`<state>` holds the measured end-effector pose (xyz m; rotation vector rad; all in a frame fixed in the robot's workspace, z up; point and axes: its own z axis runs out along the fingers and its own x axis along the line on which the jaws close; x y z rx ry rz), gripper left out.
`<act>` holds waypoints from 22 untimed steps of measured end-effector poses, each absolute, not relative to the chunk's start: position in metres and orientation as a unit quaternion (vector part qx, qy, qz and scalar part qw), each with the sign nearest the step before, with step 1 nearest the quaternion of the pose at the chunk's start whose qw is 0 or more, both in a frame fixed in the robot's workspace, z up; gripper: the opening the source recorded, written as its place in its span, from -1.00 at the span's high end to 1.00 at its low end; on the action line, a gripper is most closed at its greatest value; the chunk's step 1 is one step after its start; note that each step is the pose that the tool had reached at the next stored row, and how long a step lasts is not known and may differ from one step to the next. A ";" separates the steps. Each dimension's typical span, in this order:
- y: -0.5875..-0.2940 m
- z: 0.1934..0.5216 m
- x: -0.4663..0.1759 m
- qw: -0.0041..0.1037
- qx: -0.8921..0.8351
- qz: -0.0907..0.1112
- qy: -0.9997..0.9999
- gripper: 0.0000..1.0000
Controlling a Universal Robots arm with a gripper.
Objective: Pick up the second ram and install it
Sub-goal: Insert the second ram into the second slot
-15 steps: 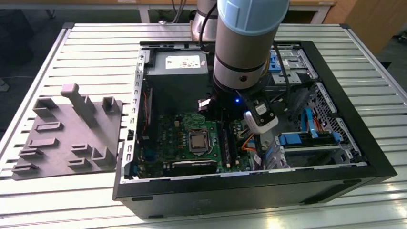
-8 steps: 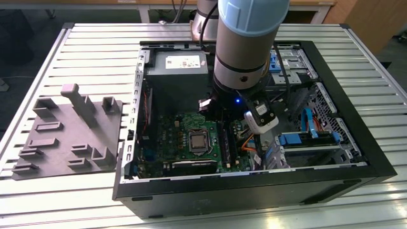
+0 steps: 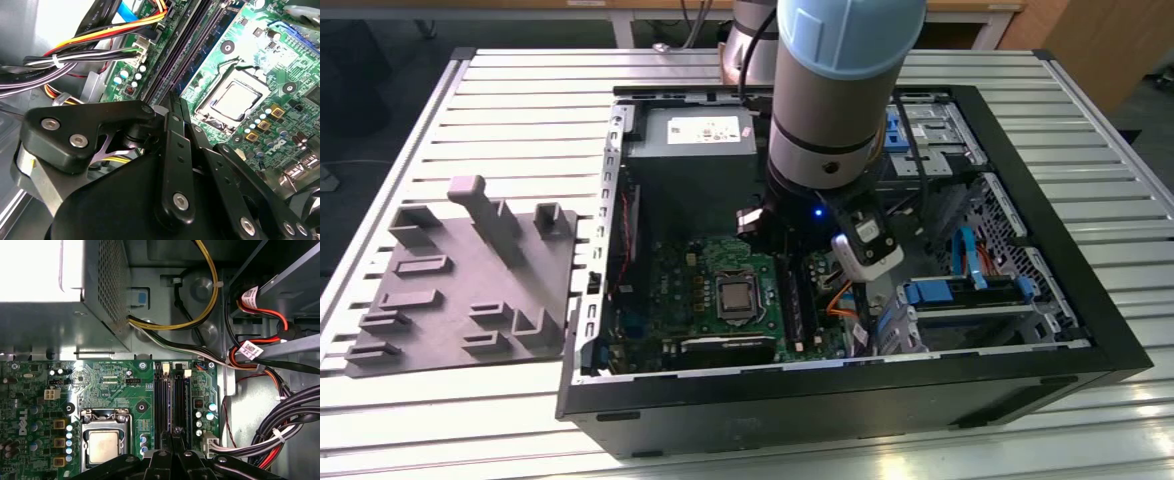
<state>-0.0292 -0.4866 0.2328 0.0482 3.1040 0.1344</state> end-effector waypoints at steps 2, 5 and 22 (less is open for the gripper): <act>-0.486 0.231 -0.029 0.017 0.016 0.043 0.999 0.77; -0.486 0.231 -0.029 0.017 0.016 0.043 0.999 0.77; -0.486 0.229 -0.029 0.017 0.016 0.043 0.999 0.77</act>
